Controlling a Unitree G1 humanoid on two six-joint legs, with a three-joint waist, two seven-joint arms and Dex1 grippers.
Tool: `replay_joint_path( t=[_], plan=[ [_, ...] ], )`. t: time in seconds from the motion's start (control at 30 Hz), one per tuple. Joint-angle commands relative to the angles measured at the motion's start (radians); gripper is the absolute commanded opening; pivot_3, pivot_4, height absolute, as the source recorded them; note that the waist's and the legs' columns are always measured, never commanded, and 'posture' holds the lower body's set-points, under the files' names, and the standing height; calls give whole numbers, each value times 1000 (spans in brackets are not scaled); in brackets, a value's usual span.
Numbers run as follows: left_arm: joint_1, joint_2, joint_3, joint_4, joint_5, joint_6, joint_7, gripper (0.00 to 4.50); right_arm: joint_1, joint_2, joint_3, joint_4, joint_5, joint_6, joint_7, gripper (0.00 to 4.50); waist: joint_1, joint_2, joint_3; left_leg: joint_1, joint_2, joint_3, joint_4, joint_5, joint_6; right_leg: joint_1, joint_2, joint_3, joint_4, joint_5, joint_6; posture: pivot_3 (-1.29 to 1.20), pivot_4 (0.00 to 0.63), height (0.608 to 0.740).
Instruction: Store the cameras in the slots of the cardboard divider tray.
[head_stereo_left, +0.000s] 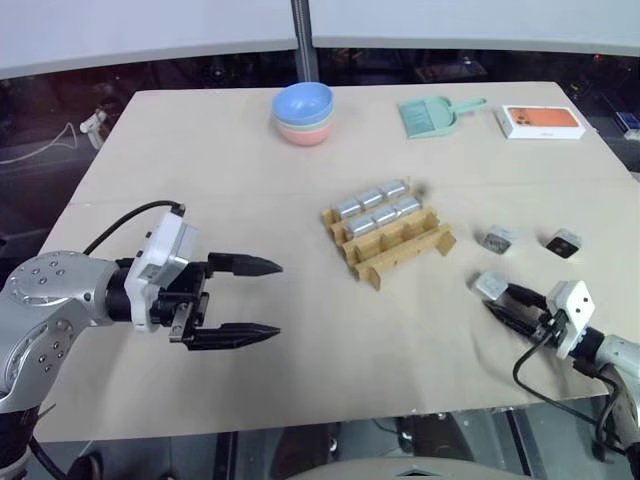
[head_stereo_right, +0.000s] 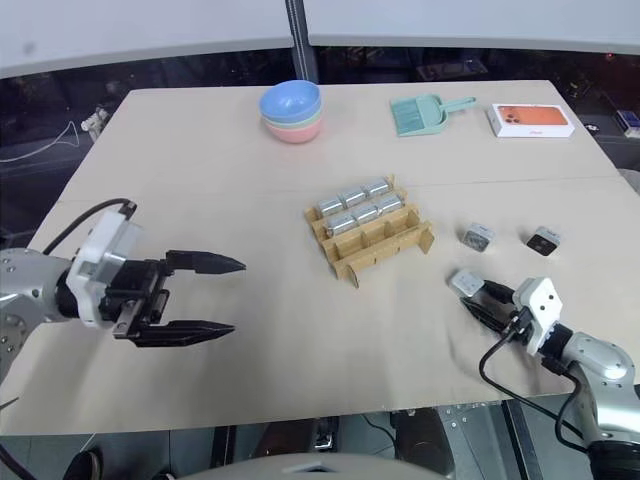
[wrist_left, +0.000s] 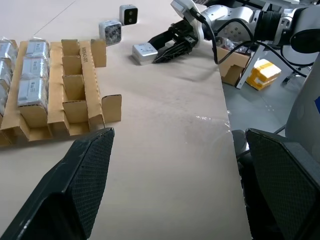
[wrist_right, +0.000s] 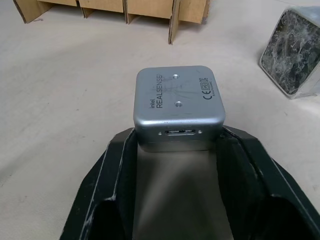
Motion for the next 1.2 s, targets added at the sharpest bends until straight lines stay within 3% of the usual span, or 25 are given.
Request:
replay_joint_path(
  t=[0.03, 0.33, 0.5, 0.67, 0.8, 1.0, 1.2],
  plan=[
    [4, -11, 34, -18, -18, 13, 20, 4382, 7, -4, -8, -18, 9, -13, -5, 1682, 0, 0, 0, 0, 0, 0, 0, 0, 0, 0, 0, 0, 0, 0, 0, 0, 150, 740],
    [6, -25, 27, -4, -10, 14, 19, 4382, -2, 4, 4, -83, 26, 9, -25, 1682, 0, 0, 0, 0, 0, 0, 0, 0, 0, 0, 0, 0, 0, 0, 0, 0, 150, 740],
    [-1, -62, 4, -24, -39, 54, 74, 4382, -28, 6, 43, -231, 56, 77, -44, 1682, 0, 0, 0, 0, 0, 0, 0, 0, 0, 0, 0, 0, 0, 0, 0, 0, 150, 740],
    [-65, -168, -21, -18, -237, 233, 283, 4382, -90, 7, 127, -376, 47, 124, -51, 1682, 1, 0, 0, 0, 0, -1, 0, 0, 0, 0, 0, 0, 1, 0, 0, 0, 150, 740],
    [-97, -227, -105, 9, -455, 432, 445, 4382, -203, 10, 273, -453, -34, 96, -24, 1682, 0, -1, 0, 0, 0, -1, 1, 0, 0, 0, 0, 0, 2, 2, -3, 0, 150, 740],
    [-175, -323, -161, 84, -546, 503, 591, 4382, -313, 43, 444, -498, -168, -12, -13, 1682, 2, -2, 1, -1, -1, -4, 1, 0, -1, 0, 0, -2, 2, 3, -4, 0, 150, 740],
    [-187, -331, -166, 108, -561, 546, 594, 4382, -354, 42, 485, -470, -250, -109, -25, 1682, 1, -2, 1, -1, -3, -4, 1, 1, -2, 0, 0, -1, 2, 3, -4, 0, 150, 740]
  ],
)
